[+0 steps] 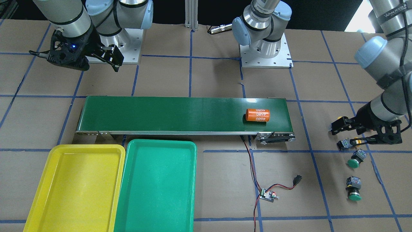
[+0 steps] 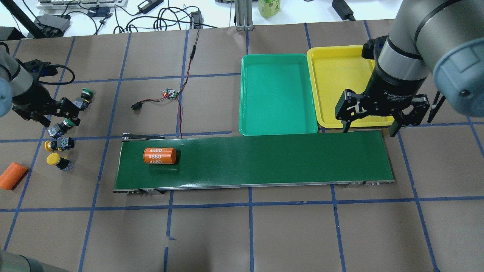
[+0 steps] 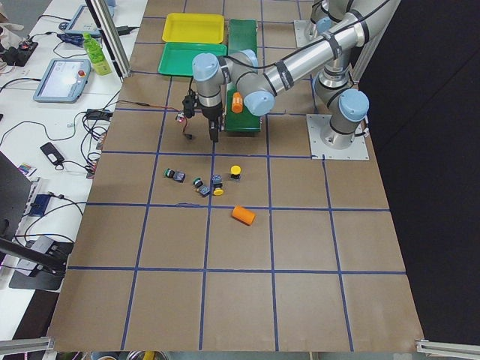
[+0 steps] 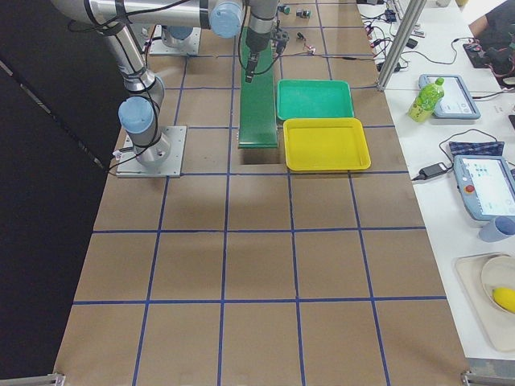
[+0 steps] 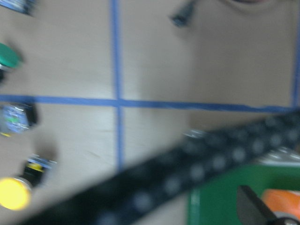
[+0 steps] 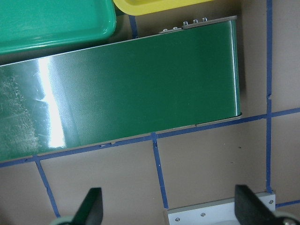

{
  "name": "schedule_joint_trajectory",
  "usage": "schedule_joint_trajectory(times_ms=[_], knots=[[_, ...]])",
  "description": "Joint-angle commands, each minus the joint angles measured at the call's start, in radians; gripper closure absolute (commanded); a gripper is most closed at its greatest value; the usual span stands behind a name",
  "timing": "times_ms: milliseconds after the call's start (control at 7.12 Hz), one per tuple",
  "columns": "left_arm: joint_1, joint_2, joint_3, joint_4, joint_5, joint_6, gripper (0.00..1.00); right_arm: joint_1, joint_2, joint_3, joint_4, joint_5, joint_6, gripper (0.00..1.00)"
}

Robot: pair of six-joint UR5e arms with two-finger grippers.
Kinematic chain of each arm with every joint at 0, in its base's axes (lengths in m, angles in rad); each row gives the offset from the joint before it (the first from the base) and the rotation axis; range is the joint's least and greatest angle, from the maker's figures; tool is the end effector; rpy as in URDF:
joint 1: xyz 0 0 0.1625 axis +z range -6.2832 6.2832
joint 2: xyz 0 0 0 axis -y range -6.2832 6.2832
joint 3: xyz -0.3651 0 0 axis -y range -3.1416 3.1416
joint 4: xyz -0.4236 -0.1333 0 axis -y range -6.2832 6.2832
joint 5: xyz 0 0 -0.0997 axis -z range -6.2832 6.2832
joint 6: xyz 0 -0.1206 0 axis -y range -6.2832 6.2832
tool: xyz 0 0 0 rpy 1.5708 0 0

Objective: Sort buttons by color to trays
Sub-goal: 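Return the left gripper to the buttons and grasp a yellow-capped button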

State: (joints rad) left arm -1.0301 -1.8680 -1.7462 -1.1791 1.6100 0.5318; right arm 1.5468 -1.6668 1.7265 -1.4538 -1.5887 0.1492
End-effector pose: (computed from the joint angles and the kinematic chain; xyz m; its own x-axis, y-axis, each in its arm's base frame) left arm 0.1851 -0.5581 0.1906 -0.9999 -0.0076 0.0073 -0.0070 0.9960 0.0895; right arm 0.1200 -0.4678 0.3644 -0.9850 0.1669 0.0436 0.1719 0.9701 0.1712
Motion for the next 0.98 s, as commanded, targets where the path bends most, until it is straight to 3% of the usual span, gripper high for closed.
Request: schedule_joint_trajectory(times_ms=[0, 562, 842], knots=[[0.048, -0.084, -0.009, 0.042, 0.002, 0.056, 0.0, -0.002, -0.001, 0.001, 0.0, -0.001, 0.0, 0.0], [0.132, -0.096, -0.099, 0.073, 0.045, 0.1, 0.0, -0.002, -0.001, 0.001, 0.0, -0.001, 0.0, 0.0], [0.134, -0.082, -0.118, 0.075, 0.044, 0.106, 0.25, -0.002, -0.002, 0.001, 0.0, -0.001, 0.0, 0.0]])
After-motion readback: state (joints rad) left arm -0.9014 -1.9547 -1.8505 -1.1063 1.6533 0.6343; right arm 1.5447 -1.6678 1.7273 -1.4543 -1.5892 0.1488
